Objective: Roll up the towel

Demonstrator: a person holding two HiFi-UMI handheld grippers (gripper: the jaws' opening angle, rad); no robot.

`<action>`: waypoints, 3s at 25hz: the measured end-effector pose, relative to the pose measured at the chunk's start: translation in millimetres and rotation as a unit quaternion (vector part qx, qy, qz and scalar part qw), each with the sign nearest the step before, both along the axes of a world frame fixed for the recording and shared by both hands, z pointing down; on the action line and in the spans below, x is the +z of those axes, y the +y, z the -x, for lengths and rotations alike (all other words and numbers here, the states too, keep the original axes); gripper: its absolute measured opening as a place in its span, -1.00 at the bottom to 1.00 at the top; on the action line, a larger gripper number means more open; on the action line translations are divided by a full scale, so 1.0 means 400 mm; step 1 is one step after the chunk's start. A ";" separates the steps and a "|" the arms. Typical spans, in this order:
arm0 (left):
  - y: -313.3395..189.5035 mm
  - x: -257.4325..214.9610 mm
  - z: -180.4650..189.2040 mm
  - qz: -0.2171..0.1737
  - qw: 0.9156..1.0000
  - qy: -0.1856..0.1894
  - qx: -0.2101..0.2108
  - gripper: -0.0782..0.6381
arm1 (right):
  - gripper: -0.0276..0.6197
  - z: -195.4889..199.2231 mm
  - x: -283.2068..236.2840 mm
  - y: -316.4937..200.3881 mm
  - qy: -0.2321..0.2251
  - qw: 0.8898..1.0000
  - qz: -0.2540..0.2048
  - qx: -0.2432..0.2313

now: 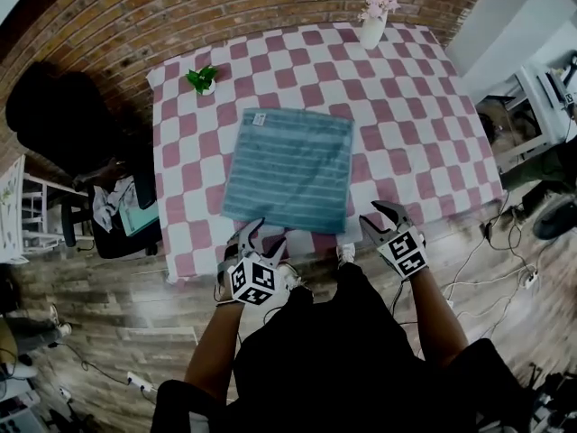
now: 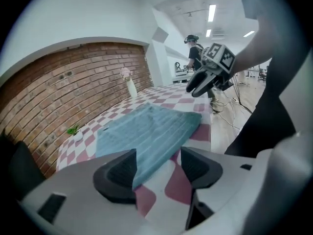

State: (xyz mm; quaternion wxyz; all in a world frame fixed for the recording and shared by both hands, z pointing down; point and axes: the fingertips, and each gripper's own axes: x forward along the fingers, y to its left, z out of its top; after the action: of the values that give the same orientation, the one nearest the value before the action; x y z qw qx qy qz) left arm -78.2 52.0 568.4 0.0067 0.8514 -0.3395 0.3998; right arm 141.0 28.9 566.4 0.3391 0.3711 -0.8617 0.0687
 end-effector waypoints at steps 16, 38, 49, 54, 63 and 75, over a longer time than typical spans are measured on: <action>0.055 0.084 -0.404 0.040 0.998 -0.029 0.050 -0.13 | -0.40 -0.164 0.018 -0.201 0.013 0.994 -0.017 -0.110; -0.066 -0.019 -0.401 0.046 0.993 -0.040 -0.101 -0.76 | -0.18 -0.099 0.065 -0.110 -0.010 0.940 -0.018 -0.341; -0.100 -0.115 -0.372 0.008 0.991 -0.032 -0.133 -0.76 | 0.42 0.103 0.086 -0.146 0.040 0.903 -0.174 -0.390; -0.100 -0.135 -0.371 0.003 0.990 -0.027 -0.135 -0.76 | 0.41 0.139 0.120 -0.211 0.086 0.890 -0.192 -0.405; -0.103 -0.176 -0.350 -0.010 0.991 -0.012 -0.132 -0.76 | 0.01 0.072 0.139 -0.405 0.121 0.912 -0.173 -0.351; -0.127 -0.231 -0.327 -0.028 0.991 0.013 -0.129 -0.76 | -0.26 0.047 0.149 -0.591 0.198 0.894 -0.196 -0.351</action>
State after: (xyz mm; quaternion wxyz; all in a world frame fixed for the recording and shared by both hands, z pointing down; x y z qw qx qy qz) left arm 52.8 1.0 476.0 0.0391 0.8057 -0.4572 0.3746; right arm 122.4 -207.3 626.0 0.4248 0.1096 -0.8471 -0.3000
